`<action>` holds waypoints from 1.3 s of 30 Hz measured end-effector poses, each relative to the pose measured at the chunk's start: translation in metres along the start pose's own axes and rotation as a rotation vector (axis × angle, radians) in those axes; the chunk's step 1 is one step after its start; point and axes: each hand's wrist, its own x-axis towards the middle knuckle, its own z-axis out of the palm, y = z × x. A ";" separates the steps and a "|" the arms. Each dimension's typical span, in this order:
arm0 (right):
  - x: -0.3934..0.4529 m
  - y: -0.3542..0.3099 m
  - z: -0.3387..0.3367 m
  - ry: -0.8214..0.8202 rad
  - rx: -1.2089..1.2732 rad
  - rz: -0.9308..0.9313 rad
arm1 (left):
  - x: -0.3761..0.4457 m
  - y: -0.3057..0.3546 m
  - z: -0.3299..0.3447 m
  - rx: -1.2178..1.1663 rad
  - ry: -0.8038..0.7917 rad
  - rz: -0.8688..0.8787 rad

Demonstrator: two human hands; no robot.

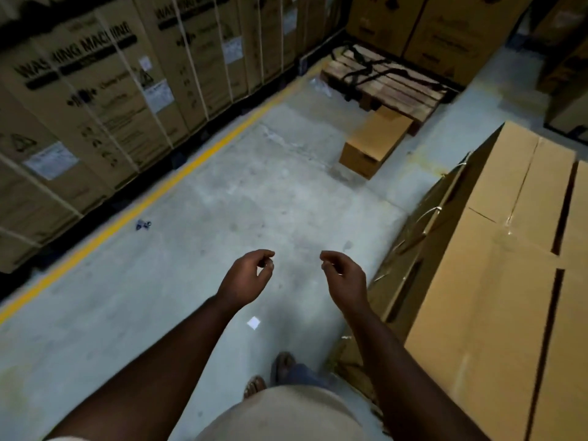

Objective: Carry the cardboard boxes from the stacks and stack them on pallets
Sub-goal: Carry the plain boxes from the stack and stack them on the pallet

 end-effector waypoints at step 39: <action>0.979 0.016 -0.046 0.265 0.189 0.605 | 1.050 0.088 0.226 -0.003 -0.481 -0.319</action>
